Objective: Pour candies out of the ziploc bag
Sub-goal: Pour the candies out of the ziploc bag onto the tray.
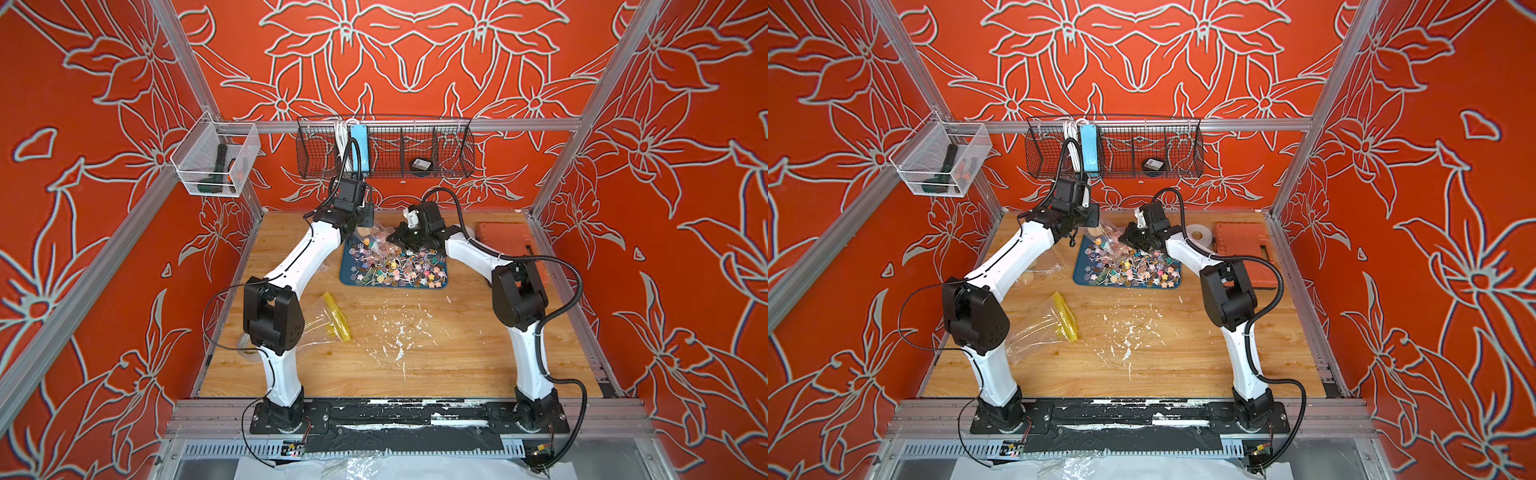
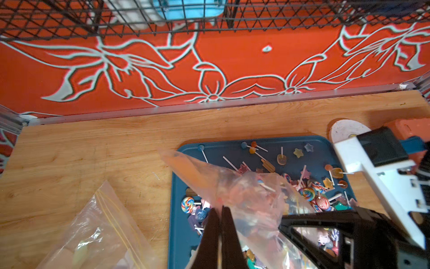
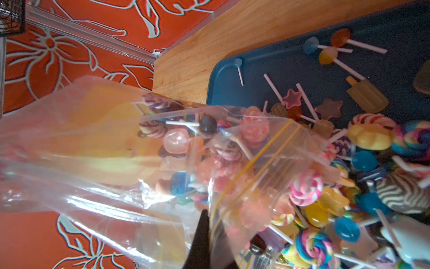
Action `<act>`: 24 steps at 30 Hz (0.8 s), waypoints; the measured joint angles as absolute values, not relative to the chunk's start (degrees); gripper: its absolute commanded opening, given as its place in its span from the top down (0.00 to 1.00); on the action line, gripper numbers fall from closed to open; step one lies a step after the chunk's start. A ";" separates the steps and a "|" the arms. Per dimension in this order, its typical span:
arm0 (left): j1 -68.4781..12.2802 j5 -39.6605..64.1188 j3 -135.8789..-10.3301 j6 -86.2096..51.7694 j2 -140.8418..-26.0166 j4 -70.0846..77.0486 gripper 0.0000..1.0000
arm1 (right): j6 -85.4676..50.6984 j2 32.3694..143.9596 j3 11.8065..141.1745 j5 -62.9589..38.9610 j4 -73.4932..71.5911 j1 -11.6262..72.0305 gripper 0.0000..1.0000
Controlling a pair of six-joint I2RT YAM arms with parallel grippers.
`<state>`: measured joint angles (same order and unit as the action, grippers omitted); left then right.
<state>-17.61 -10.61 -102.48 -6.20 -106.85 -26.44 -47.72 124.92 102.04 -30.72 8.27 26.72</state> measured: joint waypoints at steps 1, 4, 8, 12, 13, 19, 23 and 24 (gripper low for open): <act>-17.61 -10.94 -102.21 -6.17 -106.67 -26.39 1.00 | -47.86 124.79 102.00 -30.61 8.27 26.72 0.96; -17.61 -11.86 -101.41 -6.13 -106.32 -26.15 1.00 | -48.23 124.66 101.93 -30.46 8.25 26.72 0.96; -17.61 -12.60 -101.10 -5.91 -106.24 -26.09 1.00 | -48.58 124.66 101.86 -30.46 8.16 26.74 0.96; -17.61 -13.39 -101.10 -5.67 -106.26 -26.09 1.00 | -48.97 124.66 101.86 -30.48 7.62 26.74 0.96; -17.61 -13.63 -101.10 -5.56 -106.26 -26.09 1.00 | -49.12 124.66 101.86 -30.50 7.44 26.74 0.96; -17.43 -14.85 -101.10 -5.19 -106.24 -26.09 1.00 | -50.06 124.73 101.86 -30.94 6.61 26.76 0.97; -17.17 -15.42 -101.12 -5.06 -106.24 -26.09 1.00 | -50.43 124.99 102.06 -31.46 5.93 26.85 0.97; -17.10 -15.53 -101.12 -5.06 -106.24 -26.11 1.00 | -50.50 125.19 102.17 -31.57 5.74 26.92 0.98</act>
